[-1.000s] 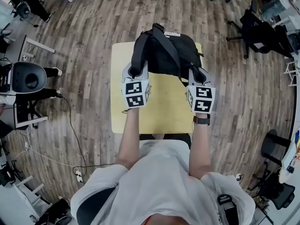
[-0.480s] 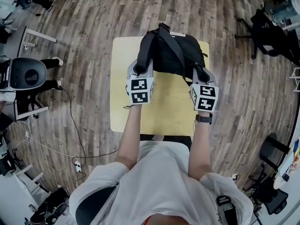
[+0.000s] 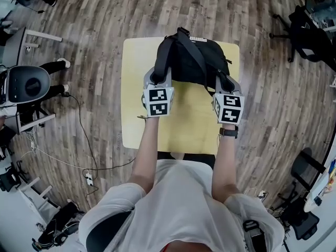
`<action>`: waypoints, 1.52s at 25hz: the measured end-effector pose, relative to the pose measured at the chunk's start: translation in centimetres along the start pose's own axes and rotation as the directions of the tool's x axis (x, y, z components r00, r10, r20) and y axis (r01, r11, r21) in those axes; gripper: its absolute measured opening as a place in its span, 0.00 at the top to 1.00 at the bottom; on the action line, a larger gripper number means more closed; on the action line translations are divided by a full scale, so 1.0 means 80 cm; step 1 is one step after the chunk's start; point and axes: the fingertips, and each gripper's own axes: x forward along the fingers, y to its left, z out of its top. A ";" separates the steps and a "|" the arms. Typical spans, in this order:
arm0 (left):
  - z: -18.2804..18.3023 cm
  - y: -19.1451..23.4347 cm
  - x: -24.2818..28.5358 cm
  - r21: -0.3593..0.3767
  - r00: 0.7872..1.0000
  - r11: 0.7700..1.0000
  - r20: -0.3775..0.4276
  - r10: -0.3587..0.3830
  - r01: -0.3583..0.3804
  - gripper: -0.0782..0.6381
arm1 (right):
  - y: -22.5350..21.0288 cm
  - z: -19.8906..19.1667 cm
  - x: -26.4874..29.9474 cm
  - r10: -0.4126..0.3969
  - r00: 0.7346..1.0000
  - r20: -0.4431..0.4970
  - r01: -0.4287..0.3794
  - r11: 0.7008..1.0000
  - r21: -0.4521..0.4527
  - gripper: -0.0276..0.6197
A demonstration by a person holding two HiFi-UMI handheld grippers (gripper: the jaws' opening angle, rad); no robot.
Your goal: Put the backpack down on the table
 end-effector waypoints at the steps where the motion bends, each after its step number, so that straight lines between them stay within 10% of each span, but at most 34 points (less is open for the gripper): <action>1: -0.004 0.001 0.004 -0.003 1.000 1.000 -0.005 0.002 -0.002 0.75 | 0.000 -0.003 0.005 0.004 1.000 -0.005 -0.004 1.000 0.000 0.92; 26: -0.119 0.024 0.058 -0.037 0.983 0.998 -0.177 0.043 -0.050 0.71 | 0.004 -0.111 0.071 0.059 0.987 -0.147 -0.052 0.997 0.050 0.92; 32: -0.137 0.026 0.058 0.019 0.978 0.998 -0.200 0.055 -0.053 0.57 | 0.007 -0.113 0.069 0.080 0.982 -0.172 -0.066 0.994 0.082 0.73; 38: -0.117 0.023 0.035 -0.073 0.985 0.997 -0.165 -0.049 0.037 0.41 | 0.000 -0.094 0.040 0.054 0.992 -0.116 -0.042 0.993 0.109 0.68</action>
